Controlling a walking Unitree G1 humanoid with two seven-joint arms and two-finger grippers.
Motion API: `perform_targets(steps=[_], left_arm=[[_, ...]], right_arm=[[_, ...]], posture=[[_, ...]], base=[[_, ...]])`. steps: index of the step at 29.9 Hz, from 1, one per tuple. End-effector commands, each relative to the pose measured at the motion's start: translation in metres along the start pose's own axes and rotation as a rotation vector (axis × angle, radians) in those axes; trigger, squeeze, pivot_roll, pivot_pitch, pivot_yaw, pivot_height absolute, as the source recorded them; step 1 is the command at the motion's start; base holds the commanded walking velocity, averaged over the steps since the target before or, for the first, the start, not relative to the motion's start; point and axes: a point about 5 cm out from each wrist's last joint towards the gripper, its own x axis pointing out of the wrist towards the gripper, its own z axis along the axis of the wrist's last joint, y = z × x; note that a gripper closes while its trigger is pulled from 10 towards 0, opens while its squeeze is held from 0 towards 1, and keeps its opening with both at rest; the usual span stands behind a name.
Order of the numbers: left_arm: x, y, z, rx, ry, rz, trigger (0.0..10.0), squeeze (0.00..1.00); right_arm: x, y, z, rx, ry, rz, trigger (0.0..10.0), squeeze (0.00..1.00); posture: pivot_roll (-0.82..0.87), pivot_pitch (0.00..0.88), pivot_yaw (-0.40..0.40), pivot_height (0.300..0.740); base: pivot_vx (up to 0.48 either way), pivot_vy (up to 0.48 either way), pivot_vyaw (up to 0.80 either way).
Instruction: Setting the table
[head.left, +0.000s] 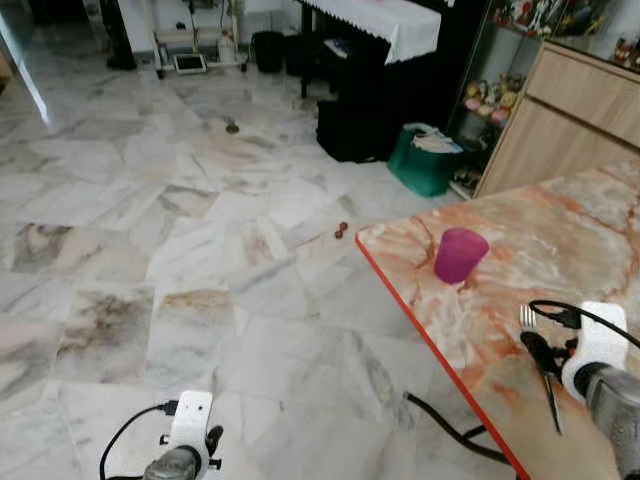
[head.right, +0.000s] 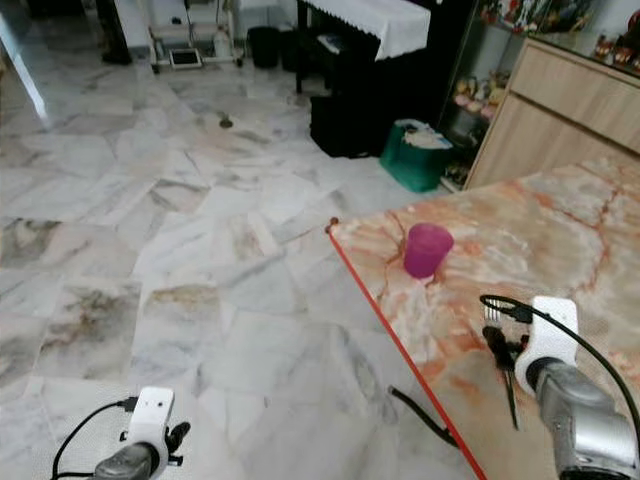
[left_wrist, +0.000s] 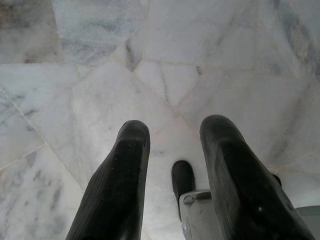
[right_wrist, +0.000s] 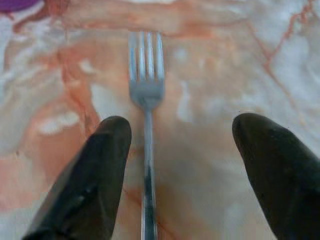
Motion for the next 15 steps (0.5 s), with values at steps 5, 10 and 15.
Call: perform_targets(steps=[5,10,15], left_arm=[[0.0,-0.002,0.001,0.009,0.006,-0.011,10.0,0.0],[0.001,-0.001,0.003,0.014,0.001,-0.011,10.0,0.0],[0.001,0.001,0.004,0.017,-0.001,-0.006,10.0,0.0]], right_arm=[[-0.006,-0.006,0.0,0.017,-0.011,0.011,10.0,0.0],[-0.001,0.005,-0.003,0.043,-0.019,0.047,10.0,0.0],[0.002,0.015,-0.008,0.064,-0.012,0.093,10.0,0.0]], posture=[[0.03,0.0,-0.037,0.74],[0.03,0.0,-0.036,0.74],[0.04,0.0,-0.035,0.74]], base=[[0.0,0.0,0.0],[0.0,0.0,0.0],[0.0,0.0,0.0]])
